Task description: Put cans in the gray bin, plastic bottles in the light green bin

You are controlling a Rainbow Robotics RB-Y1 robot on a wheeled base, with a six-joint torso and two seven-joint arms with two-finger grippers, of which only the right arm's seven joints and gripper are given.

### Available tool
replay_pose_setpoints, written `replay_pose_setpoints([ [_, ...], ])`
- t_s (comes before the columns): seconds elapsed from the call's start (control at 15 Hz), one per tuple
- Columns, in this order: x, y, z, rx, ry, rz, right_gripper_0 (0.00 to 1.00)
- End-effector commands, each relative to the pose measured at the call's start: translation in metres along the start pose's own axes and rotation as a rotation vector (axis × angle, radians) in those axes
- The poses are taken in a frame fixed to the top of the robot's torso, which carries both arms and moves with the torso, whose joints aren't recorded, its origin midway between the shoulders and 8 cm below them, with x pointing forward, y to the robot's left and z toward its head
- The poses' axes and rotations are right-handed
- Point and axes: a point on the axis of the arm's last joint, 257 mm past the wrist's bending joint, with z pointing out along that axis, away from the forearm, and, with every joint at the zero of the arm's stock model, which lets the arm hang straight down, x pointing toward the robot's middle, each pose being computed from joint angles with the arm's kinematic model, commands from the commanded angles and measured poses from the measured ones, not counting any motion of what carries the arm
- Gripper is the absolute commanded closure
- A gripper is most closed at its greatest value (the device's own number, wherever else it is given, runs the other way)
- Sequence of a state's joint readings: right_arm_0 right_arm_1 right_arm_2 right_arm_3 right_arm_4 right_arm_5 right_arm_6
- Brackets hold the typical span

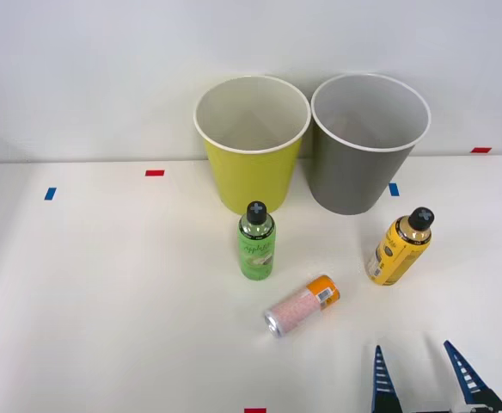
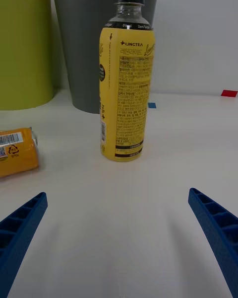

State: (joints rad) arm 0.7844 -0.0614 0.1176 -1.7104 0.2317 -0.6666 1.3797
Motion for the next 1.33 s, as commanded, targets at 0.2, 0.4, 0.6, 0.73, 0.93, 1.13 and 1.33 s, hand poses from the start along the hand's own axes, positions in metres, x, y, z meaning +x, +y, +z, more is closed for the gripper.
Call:
replay_pose_setpoints([
  [0.2, -0.004, 0.013, -0.003, -0.011, -0.016, 0.026, 0.01],
  [0.4, -0.005, 0.017, -0.003, 0.0, -0.02, 0.05, 0.02],
  [0.6, -0.005, 0.022, -0.005, 0.008, -0.017, 0.076, 0.01],
  [0.73, -0.005, 0.026, -0.006, 0.006, -0.019, 0.092, 0.01],
  [0.93, -0.006, 0.027, -0.008, 0.009, -0.02, 0.115, 0.01],
  [1.13, -0.004, 0.022, -0.016, 0.018, -0.013, 0.117, 0.01],
  [1.33, -0.004, 0.021, -0.025, 0.027, -0.013, 0.126, 0.02],
])
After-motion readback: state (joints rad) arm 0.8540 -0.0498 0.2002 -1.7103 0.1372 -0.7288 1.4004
